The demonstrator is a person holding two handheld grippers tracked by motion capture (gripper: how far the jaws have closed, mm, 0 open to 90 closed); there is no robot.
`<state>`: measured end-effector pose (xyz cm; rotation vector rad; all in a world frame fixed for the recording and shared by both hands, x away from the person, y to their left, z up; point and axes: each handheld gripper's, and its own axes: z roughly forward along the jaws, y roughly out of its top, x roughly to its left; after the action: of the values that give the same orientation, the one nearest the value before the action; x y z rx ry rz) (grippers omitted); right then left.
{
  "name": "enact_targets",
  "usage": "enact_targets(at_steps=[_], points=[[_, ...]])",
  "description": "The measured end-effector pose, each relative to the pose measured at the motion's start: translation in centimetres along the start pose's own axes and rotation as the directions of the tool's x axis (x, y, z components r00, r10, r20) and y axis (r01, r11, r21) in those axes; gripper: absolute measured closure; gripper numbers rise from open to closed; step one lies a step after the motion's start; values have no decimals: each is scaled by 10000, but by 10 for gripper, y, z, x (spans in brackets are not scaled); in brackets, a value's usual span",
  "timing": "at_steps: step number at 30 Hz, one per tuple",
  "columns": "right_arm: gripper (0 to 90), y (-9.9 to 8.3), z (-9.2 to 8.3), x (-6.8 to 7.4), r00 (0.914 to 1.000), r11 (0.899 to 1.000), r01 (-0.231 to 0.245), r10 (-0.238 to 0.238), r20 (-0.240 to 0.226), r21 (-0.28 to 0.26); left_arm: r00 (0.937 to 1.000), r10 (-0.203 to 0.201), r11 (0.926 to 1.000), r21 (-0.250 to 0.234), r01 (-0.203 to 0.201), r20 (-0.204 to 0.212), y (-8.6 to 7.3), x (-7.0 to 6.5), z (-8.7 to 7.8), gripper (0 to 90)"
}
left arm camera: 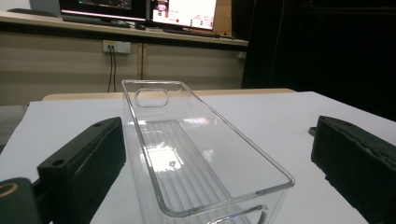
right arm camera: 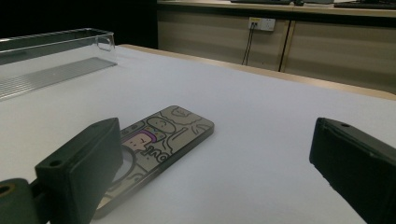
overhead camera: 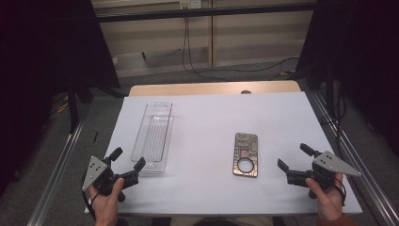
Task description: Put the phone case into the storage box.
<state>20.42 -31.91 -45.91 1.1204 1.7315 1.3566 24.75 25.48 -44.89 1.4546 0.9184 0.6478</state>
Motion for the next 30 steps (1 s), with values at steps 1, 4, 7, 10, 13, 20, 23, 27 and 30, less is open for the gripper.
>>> enact_targets(at_steps=[1, 4, 7, 10, 13, 20, 23, 27, 30], points=[[23, 0, 0, 0, 10000, 10000, -35, 35, -3, 25, 10000, 18, 10000, -74, -18, -24, 1, -1, 1, 32], [30, -1, 1, -1, 9999, 9998, -164, 164, -40, 109, 10000, -20, 10000, -84, 20, -26, 2, -1, 0, 32], [32, -1, 1, -1, 9993, 9992, -320, 325, -206, 238, 9998, -178, 9998, -117, 178, -40, 1, 0, 1, 32], [33, -2, 1, -2, 9975, 9979, -513, 531, -459, 392, 9999, -56, 10000, -30, 56, -151, 2, -1, 1, 29], [34, -1, 1, -2, 9969, 9978, -501, 527, -583, 441, 10000, -51, 9999, -112, 50, -34, 2, -2, 0, 29], [41, 2, 5, 0, 9923, 9890, -731, 850, -897, 1286, 9999, -37, 10000, -79, 36, -132, 2, 0, -3, 29], [46, 3, 6, 0, 9887, 9829, -827, 1017, -1102, 1644, 9999, 13, 10000, -45, -14, -169, 2, 0, -3, 29], [53, 5, 8, 1, 9822, 9763, -832, 1141, -1489, 1998, 10000, 61, 10000, -22, -61, -74, 2, 1, -4, 29], [75, 7, 10, 3, 9793, 9711, -650, 1063, -1722, 2299, 9999, 95, 10000, -27, -96, -70, 1, 1, -6, 29]])
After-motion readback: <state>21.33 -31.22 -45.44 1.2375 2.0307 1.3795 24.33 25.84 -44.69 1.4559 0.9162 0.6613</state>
